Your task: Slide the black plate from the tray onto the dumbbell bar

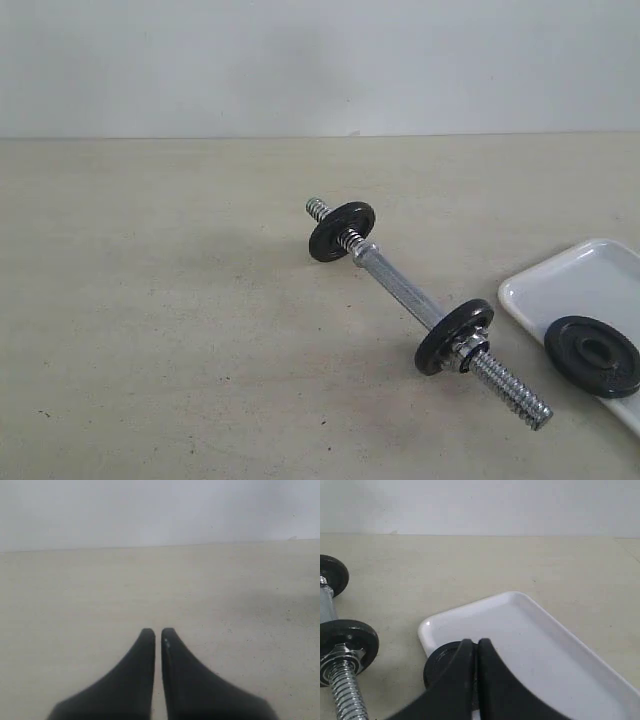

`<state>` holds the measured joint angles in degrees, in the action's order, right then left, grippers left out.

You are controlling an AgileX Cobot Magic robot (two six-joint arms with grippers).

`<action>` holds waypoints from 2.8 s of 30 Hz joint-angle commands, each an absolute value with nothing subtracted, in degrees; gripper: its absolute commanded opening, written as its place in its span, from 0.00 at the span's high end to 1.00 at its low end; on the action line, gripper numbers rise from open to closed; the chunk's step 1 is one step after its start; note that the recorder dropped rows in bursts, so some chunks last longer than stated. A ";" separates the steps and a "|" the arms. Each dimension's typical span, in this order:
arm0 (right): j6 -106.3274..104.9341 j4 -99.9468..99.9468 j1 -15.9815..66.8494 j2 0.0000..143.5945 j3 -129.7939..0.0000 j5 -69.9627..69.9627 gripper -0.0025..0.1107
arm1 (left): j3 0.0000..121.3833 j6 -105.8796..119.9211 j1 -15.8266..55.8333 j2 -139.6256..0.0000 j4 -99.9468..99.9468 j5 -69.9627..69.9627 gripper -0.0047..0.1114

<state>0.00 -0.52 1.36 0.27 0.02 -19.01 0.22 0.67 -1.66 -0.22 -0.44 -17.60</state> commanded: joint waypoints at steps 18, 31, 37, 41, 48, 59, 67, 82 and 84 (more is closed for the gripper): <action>0.00 -0.57 1.14 0.00 0.00 -18.47 0.98 | 0.00 0.96 -1.50 0.00 -0.65 -17.53 0.92; -0.54 -0.57 1.14 0.00 0.00 -2.44 0.98 | 0.00 0.96 -1.50 0.00 -0.85 -4.71 0.92; 0.00 -0.48 1.14 0.00 0.00 17.78 0.98 | 0.00 0.96 -1.50 0.00 -0.85 22.60 0.92; 4.16 -0.48 1.14 0.00 0.00 29.36 0.98 | 0.00 0.96 -1.50 0.00 -0.85 40.38 0.92; 4.51 0.00 1.14 0.00 0.00 47.59 0.98 | 0.00 0.00 -1.50 0.00 -2.45 63.86 0.92; -1.10 2.91 1.14 0.00 -4.59 45.96 0.98 | 10.98 -22.59 -1.50 0.00 -25.19 30.35 0.92; -9.06 1.63 1.14 2.61 -23.08 -2.69 0.98 | 25.04 -61.55 -1.50 -9.29 -69.14 17.95 0.92; -14.30 12.71 1.14 24.70 -33.74 -39.98 0.98 | 26.10 -97.50 -1.50 -29.03 -99.95 44.50 0.92; -14.30 13.23 1.14 24.70 -33.74 -39.12 0.98 | 26.10 -97.50 -1.50 -29.03 -99.95 44.50 0.92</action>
<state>-14.07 11.48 1.36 24.52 -33.01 -40.92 26.27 -96.49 -1.66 -28.62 -99.68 43.38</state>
